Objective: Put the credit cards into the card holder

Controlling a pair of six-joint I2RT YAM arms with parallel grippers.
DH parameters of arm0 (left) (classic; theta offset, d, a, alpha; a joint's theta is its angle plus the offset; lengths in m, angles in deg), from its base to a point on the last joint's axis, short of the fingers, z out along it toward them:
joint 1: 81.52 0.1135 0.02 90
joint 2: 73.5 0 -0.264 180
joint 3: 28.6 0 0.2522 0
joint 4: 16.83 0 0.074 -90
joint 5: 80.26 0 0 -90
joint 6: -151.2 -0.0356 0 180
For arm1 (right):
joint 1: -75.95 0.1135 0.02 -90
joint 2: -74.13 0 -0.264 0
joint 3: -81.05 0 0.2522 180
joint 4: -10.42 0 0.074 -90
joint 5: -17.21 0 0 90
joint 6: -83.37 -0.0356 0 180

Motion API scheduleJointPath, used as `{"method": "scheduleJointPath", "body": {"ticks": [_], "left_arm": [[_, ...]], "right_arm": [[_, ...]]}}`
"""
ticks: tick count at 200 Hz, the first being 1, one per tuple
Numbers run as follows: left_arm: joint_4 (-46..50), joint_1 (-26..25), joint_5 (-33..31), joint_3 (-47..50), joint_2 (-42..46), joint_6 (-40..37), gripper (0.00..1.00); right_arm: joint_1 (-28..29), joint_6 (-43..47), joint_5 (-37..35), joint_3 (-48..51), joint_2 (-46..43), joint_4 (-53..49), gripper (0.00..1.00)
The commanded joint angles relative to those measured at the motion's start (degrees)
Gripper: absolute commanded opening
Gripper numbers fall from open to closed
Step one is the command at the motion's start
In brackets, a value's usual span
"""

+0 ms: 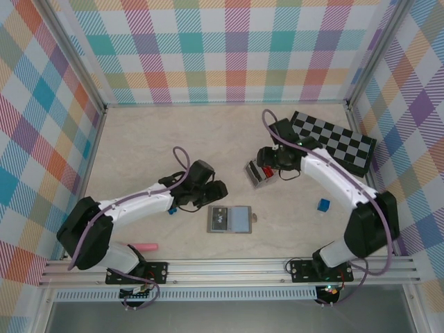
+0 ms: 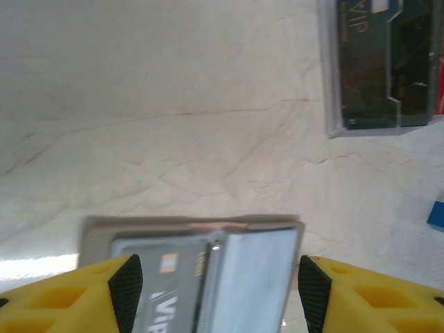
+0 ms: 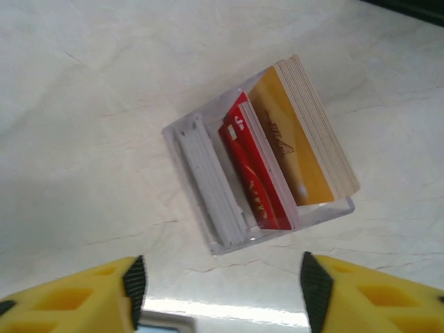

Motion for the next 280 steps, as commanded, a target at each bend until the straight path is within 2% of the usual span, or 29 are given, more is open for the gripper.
{"method": "scheduleJointPath", "body": {"ticks": [1, 19, 80, 107, 127, 153, 165, 221, 262, 280], "left_arm": [[0.0, -0.2, 2.4, -4.1, -4.1, -1.5, 0.64], [-2.5, -0.1, 3.6, -7.6, -7.8, -1.2, 0.64], [-4.2, 1.6, 8.0, -18.7, -21.0, 1.3, 0.63], [-5.9, 2.8, 9.5, -21.4, -24.5, 3.2, 0.63], [-5.5, 3.5, 9.8, -23.4, -26.3, 3.5, 0.63], [-4.9, 4.2, 9.8, -23.8, -26.5, 3.9, 0.63], [-4.8, 4.5, 9.8, -23.4, -26.3, 4.0, 0.63], [-4.1, 5.5, 8.5, -20.0, -23.5, 3.8, 0.63], [-5.2, 6.3, 8.7, -17.8, -22.2, 3.8, 0.63], [-5.9, 6.3, 9.2, -18.0, -22.4, 3.5, 0.64]], "right_arm": [[0.2, 9.1, -4.3, -4.3, 6.3, -7.6, 0.53], [0.2, 10.5, -5.3, -6.7, 9.8, -7.5, 0.46], [0.1, 14.7, -8.8, -10.7, 16.7, -5.9, 0.41], [0.0, 15.4, -6.5, -11.7, 18.8, -5.9, 0.35], [0.0, 15.1, -5.4, -11.7, 20.3, -6.0, 0.34], [0.0, 13.9, -3.4, -10.8, 21.5, -6.1, 0.34], [0.0, 13.4, -2.0, -10.2, 21.6, -6.0, 0.31], [1.0, 7.9, 10.3, -6.6, 18.6, -3.2, 0.29], [4.7, 4.3, 10.4, -6.6, 16.7, -3.8, 0.29], [5.2, 3.1, 6.8, -6.7, 16.3, -4.7, 0.31]]}}
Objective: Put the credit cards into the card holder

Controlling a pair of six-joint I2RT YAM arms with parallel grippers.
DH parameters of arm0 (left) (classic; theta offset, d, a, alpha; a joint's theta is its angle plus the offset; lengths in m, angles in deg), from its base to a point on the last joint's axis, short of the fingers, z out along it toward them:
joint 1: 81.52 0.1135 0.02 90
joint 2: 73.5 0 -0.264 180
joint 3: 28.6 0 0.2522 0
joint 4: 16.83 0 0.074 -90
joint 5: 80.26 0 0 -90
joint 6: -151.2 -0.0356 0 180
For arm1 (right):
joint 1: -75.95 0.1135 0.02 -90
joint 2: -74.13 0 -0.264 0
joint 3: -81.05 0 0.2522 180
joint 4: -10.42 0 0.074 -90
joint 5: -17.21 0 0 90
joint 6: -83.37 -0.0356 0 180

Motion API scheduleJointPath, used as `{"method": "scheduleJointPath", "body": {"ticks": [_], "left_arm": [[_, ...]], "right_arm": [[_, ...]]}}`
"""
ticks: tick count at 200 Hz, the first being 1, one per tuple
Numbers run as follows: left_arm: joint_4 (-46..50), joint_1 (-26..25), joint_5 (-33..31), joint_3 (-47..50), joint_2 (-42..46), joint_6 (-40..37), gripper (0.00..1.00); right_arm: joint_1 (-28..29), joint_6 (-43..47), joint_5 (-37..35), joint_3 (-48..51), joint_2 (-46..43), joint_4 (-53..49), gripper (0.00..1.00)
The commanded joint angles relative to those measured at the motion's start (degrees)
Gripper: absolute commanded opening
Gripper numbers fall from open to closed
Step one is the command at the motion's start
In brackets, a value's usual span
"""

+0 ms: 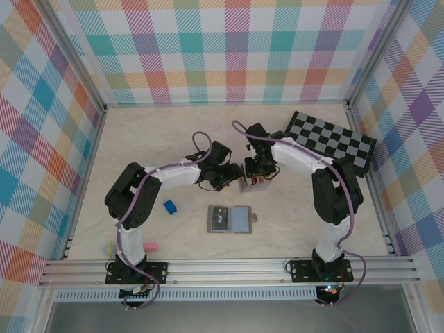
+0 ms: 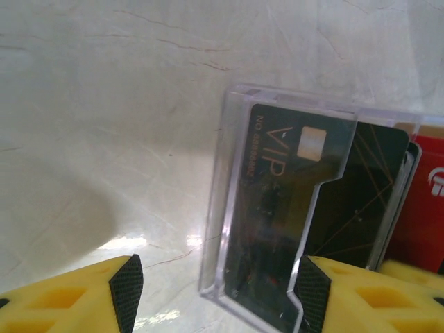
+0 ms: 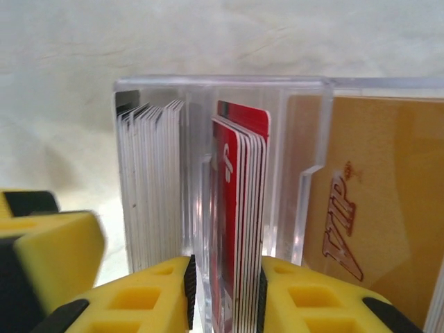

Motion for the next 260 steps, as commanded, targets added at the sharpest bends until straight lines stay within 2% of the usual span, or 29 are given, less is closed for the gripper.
{"method": "scheduleJointPath", "body": {"ticks": [1, 19, 65, 97, 128, 156, 212, 260], "left_arm": [[-1.5, 0.6, 0.5, 0.4, 2.5, -0.4, 0.64], [-2.2, 0.6, 1.2, 0.2, 1.9, -0.3, 0.63], [-2.5, 0.6, 1.9, 0.2, 0.0, -0.4, 0.61], [-2.8, 0.6, 2.7, -0.1, -1.9, -0.5, 0.61], [-3.1, 0.6, 3.4, 0.0, -3.0, -0.4, 0.58], [-3.5, 0.6, 3.7, 0.3, -3.5, -0.5, 0.57], [-6.4, 0.6, 4.1, 1.8, -1.3, -0.1, 0.62], [-11.5, 0.6, 4.9, 4.0, 1.3, 1.9, 0.65]], "right_arm": [[1.0, -3.1, -0.9, 0.8, -2.4, -1.4, 0.31], [1.0, -3.7, -5.3, 0.5, -2.5, -2.7, 0.34], [1.0, -2.0, -7.1, -1.1, -2.1, -3.4, 0.39], [1.4, -0.6, -9.2, -2.5, -1.1, -4.4, 0.39], [3.4, 0.5, -14.8, -3.8, 0.0, -6.0, 0.40], [4.0, 1.1, -16.0, -3.8, 0.4, -5.9, 0.40], [4.9, 2.6, -18.4, -4.1, 0.5, -6.2, 0.40], [4.9, 2.2, -18.4, -3.7, -0.5, -5.8, 0.33]]}}
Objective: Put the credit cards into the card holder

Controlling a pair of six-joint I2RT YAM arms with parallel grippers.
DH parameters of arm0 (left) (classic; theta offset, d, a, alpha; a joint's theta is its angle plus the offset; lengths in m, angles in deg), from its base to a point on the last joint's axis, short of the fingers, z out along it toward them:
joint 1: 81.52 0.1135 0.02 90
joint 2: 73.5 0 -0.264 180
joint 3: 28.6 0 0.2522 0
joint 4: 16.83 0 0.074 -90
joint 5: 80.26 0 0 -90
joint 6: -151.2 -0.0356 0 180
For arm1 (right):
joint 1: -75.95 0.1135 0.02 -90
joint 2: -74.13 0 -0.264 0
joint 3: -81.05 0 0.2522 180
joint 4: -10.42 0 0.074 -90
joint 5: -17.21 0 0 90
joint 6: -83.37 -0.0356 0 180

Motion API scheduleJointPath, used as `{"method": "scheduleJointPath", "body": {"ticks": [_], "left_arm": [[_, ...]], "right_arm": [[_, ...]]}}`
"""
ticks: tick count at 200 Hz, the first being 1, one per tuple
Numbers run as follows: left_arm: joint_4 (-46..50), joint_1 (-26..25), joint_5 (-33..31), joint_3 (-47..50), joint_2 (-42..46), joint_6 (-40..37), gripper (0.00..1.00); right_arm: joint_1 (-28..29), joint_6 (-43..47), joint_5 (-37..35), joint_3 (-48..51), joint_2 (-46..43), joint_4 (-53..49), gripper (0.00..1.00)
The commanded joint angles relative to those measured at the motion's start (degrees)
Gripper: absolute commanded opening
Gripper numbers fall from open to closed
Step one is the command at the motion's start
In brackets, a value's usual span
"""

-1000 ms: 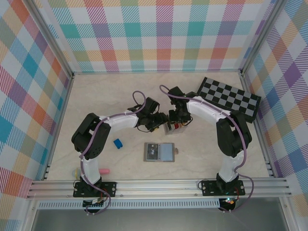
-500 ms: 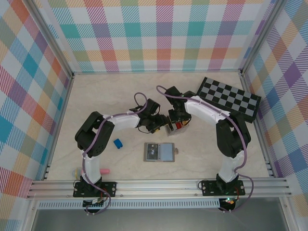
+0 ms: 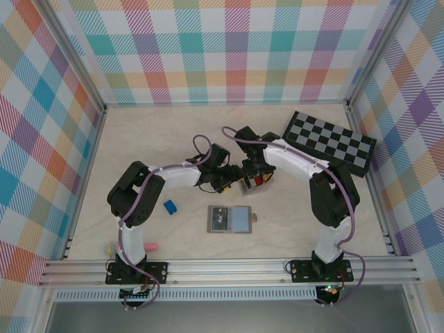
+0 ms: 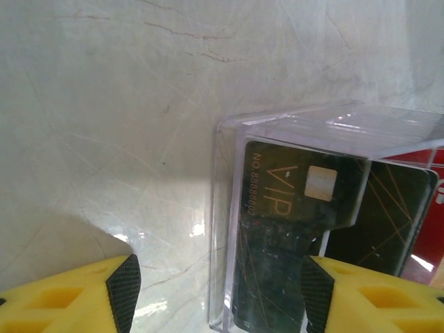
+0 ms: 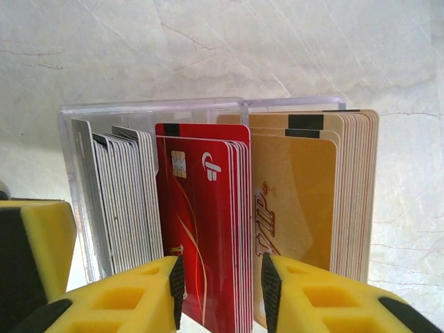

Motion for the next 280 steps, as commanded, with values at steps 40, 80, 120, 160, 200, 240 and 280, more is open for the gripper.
{"method": "scheduleJointPath", "body": {"ticks": [40, 80, 120, 160, 200, 240, 280], "left_arm": [[-5.6, 0.2, 2.0, 2.4, 2.3, 2.6, 0.66], [-2.8, 0.1, 2.6, 0.9, -1.2, 2.4, 0.63], [0.9, 0.0, 2.1, -0.1, -3.2, 1.0, 0.60], [2.4, 0.0, 1.3, -0.1, -3.2, 0.0, 0.58], [2.6, 0.0, 1.3, -0.1, -3.1, 0.0, 0.58], [2.7, 0.0, 1.2, -0.1, -2.9, 0.0, 0.58], [2.7, -0.2, 1.1, 0.0, -3.0, 0.1, 0.58]], "right_arm": [[0.3, -0.1, -0.6, -0.3, -0.9, -0.3, 0.32], [0.4, 0.5, -0.9, 0.0, -0.6, 0.0, 0.34], [0.6, 1.8, -2.9, -0.2, 0.2, -0.4, 0.35], [1.0, 3.0, -4.1, -0.5, 1.7, -0.3, 0.35], [1.4, 3.3, -5.6, -0.5, 3.6, 0.0, 0.33], [2.4, 3.3, -10.2, -0.5, 5.2, -0.3, 0.33], [3.2, 3.7, -14.8, -0.1, 3.9, -0.1, 0.32]]}}
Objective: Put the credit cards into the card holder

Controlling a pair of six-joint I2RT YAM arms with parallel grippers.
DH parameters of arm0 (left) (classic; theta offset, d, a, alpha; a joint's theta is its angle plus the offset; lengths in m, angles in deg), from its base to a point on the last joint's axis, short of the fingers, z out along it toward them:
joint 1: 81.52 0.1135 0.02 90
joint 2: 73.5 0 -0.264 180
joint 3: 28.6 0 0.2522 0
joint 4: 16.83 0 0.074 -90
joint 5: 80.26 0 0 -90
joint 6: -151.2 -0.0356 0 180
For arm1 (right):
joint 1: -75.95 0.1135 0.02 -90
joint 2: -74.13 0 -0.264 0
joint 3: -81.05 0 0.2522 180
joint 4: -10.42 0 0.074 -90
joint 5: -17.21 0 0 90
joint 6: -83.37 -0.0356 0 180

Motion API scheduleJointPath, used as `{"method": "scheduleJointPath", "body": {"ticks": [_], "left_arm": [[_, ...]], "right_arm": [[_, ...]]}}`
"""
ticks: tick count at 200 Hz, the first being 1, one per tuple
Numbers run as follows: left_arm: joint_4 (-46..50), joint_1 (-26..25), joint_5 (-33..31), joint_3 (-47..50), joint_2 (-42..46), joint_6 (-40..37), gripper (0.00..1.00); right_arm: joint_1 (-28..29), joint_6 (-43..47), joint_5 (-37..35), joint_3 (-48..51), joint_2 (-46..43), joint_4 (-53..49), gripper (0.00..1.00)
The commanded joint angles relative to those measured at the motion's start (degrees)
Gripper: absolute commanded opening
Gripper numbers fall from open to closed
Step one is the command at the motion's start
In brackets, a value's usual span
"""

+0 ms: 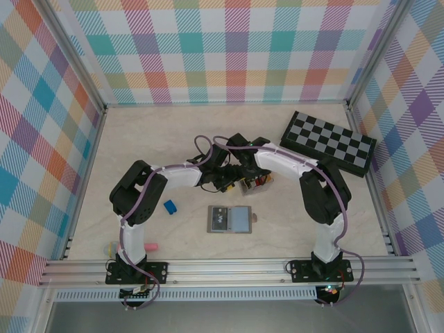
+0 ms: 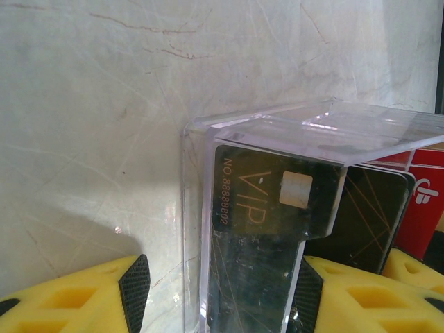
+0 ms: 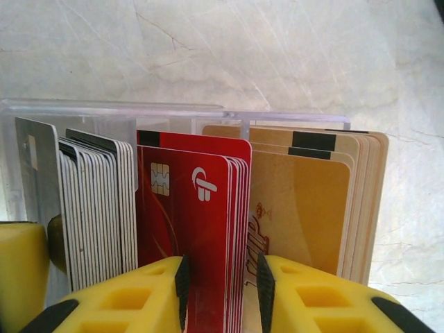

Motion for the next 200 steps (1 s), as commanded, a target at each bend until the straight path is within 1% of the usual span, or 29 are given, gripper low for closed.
{"method": "scheduleJointPath", "body": {"ticks": [1, 13, 22, 42, 66, 152, 177, 200], "left_arm": [[5.8, -0.2, -1.3, 0.1, -1.4, -0.9, 0.58], [5.7, -0.2, -1.2, 0.1, -1.5, -0.9, 0.58], [5.6, -0.3, -1.3, 0.2, -1.5, -0.9, 0.58], [5.6, -0.4, -1.3, 0.2, -1.6, -0.8, 0.58], [5.5, -0.5, -1.3, 0.3, -1.5, -0.9, 0.58], [5.5, -0.8, -1.2, 0.2, -1.8, -0.9, 0.57], [5.5, -0.9, -1.1, 0.1, -1.8, -0.9, 0.57], [5.6, -0.9, -1.1, 0.0, -1.6, -0.9, 0.57]], "right_arm": [[0.2, 0.9, -4.7, -0.1, 0.2, -0.6, 0.32], [0.2, 1.1, -4.8, 0.1, -0.2, -0.3, 0.26], [0.2, 1.1, -4.9, 0.0, -0.4, -0.7, 0.23], [0.2, 1.0, -5.0, -0.2, -0.5, -1.1, 0.22], [0.2, 0.9, -5.1, -0.1, -0.7, -1.3, 0.19], [0.2, 0.8, -6.7, 0.0, -1.2, -2.0, 0.20], [0.2, 0.6, -7.0, 0.2, -1.1, -2.1, 0.23], [0.2, 0.7, -7.5, 0.3, -1.1, -2.2, 0.23]]}}
